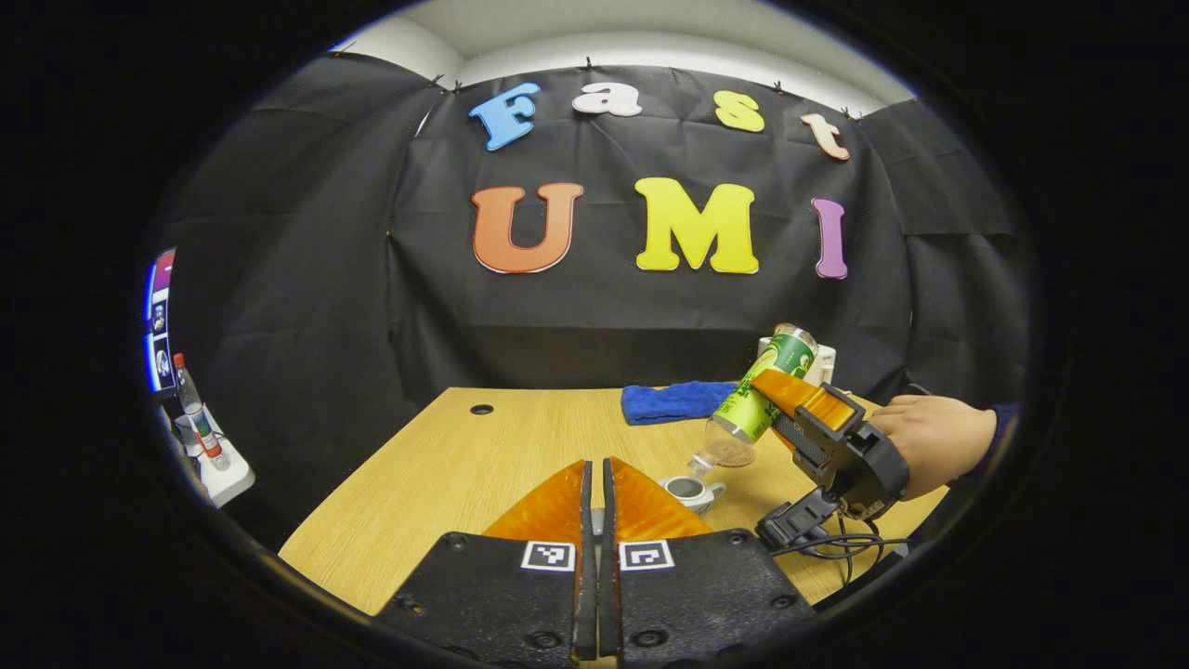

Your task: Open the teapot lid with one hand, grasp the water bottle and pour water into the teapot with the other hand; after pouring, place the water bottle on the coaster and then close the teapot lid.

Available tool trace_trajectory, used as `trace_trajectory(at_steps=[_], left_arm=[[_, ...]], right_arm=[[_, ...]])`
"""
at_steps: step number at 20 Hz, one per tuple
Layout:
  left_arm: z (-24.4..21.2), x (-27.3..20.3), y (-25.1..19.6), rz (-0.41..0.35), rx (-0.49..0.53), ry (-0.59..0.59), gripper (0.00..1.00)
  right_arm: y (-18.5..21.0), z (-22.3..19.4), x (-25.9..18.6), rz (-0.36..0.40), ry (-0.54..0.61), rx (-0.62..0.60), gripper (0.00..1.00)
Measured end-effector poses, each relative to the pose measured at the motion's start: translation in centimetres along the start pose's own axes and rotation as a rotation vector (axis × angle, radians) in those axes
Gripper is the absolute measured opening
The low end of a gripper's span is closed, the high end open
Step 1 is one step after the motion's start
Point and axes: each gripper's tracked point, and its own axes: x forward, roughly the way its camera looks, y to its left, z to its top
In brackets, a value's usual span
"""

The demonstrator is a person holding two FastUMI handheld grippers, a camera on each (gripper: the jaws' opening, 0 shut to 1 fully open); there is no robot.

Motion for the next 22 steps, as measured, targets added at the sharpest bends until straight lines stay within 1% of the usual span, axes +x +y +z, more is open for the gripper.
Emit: trace_trajectory(at_steps=[1,2,3,5,6,9,10,11,12,13,14,15,17,18,19,20,21,22], left_arm=[[0.0,-0.1,0.0,0.0,-0.001,0.0,0.04],[0.0,0.0,0.1,0.002,-0.002,0.0,0.03],[-0.1,0.0,0.2,0.003,-0.004,0.002,0.03],[-0.1,0.0,0.4,0.009,-0.008,0.005,0.03],[0.0,0.0,0.6,0.012,-0.009,0.003,0.03],[0.1,-0.1,0.7,0.012,-0.018,-0.006,0.03],[0.1,-0.1,0.9,0.014,-0.022,-0.007,0.03],[0.1,-0.1,1.1,0.016,-0.028,-0.008,0.04],[0.1,-0.1,1.2,0.017,-0.036,-0.007,0.03],[0.1,-0.1,1.2,0.017,-0.041,-0.008,0.04],[0.1,0.0,1.2,0.017,-0.043,-0.007,0.04],[0.0,0.0,1.2,0.017,-0.046,-0.008,0.04],[0.1,0.2,0.9,0.017,-0.054,-0.007,0.03],[0.1,0.2,0.9,0.015,-0.057,-0.009,0.04],[0.2,0.1,0.8,0.015,-0.059,-0.013,0.04],[0.5,0.2,0.8,0.018,-0.061,-0.022,0.02],[0.6,0.3,0.7,0.017,-0.065,-0.028,0.04],[0.6,0.3,0.5,0.017,-0.07,-0.03,0.03]], right_arm=[[0.0,-0.1,0.1,0.003,0.0,0.026,0.73],[0.1,-0.2,0.2,0.006,0.004,0.065,0.75],[0.3,-0.5,0.4,0.011,0.01,0.117,0.72],[0.8,-1.0,0.9,0.035,0.027,0.235,0.73],[1.1,-1.3,1.1,0.05,0.035,0.285,0.75],[0.8,-1.7,1.6,0.06,0.049,0.419,0.76],[0.9,-2.0,1.6,0.07,0.058,0.476,0.73],[1.2,-2.3,1.7,0.084,0.062,0.546,0.75],[1.4,-2.5,1.8,0.1,0.074,0.622,0.75],[1.7,-2.8,1.7,0.115,0.083,0.701,0.73],[1.6,-2.9,1.9,0.13,0.085,0.785,0.74],[1.7,-3.0,2.4,0.15,0.087,0.873,0.76],[1.7,-3.2,2.9,0.207,0.115,1.046,0.76],[1.7,-3.4,3.1,0.222,0.126,1.126,0.76],[1.6,-3.8,3.4,0.229,0.134,1.207,0.73],[1.4,-4.1,3.6,0.236,0.14,1.291,0.72],[1.6,-4.1,4.1,0.253,0.144,1.379,0.76],[1.7,-4.0,4.3,0.278,0.151,1.467,0.75]])
